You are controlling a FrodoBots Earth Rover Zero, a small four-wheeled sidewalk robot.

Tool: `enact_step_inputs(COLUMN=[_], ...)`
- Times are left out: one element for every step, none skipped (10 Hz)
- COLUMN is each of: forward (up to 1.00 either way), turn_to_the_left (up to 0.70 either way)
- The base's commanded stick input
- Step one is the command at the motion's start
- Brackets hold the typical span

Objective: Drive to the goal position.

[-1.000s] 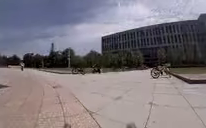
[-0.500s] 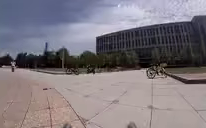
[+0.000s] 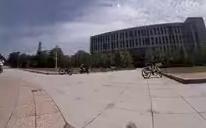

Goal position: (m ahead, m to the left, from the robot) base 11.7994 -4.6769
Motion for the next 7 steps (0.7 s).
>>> enact_step_inputs(forward=[0.45, 0.45, 0.45, 0.45, 0.45, 0.45, 0.45], turn_to_the_left=[0.0, 0.0, 0.0, 0.0, 0.0, 0.0, 0.0])
